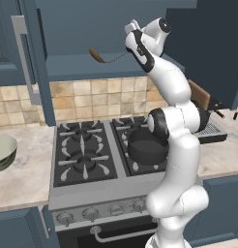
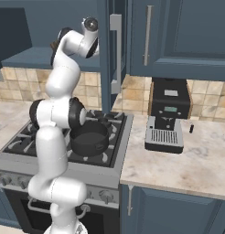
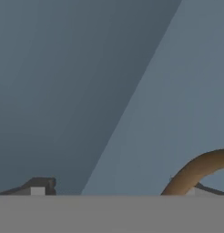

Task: Open the cabinet and move the ladle to the pot. Then close the cabinet.

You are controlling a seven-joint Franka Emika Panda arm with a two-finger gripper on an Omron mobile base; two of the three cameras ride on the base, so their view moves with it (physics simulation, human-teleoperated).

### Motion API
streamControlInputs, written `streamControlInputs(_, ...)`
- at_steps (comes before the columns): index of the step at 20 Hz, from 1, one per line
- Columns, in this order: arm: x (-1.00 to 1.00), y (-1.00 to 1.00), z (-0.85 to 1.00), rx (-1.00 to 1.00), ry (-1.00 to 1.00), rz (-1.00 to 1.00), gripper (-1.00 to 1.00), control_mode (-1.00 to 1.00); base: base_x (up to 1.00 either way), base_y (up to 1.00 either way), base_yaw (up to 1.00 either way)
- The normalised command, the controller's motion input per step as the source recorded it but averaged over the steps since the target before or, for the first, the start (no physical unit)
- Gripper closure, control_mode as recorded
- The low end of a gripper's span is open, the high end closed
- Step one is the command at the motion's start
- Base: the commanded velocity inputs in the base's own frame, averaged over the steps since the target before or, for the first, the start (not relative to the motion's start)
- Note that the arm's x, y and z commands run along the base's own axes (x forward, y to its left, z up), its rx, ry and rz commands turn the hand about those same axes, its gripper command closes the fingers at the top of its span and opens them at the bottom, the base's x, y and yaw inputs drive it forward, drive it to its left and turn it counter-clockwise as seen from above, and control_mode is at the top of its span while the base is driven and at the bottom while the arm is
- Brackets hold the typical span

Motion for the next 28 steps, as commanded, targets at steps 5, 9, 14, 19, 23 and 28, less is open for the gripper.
streamControlInputs(5, 0.11, 0.00, -0.16, 0.00, 0.00, 0.00, 1.00, -1.00, 0.00, 0.00, 0.00)
streamControlInputs(9, 0.01, 0.00, -0.12, 0.00, 0.00, 0.00, 1.00, -1.00, 0.00, 0.00, 0.00)
streamControlInputs(14, 0.00, -0.03, -0.12, 0.00, 0.00, 0.00, 1.00, -1.00, 0.00, 0.00, 0.00)
streamControlInputs(19, -0.01, -0.01, -0.01, 0.00, 0.00, 0.00, 1.00, -1.00, 0.00, 0.00, 0.00)
streamControlInputs(23, -0.25, 0.00, 0.00, 0.00, 0.00, 0.00, 1.00, -1.00, 0.00, 0.00, 0.00)
streamControlInputs(28, -0.64, 0.00, -0.07, 0.00, -0.04, 0.00, 1.00, -1.00, 0.00, 0.00, 0.00)
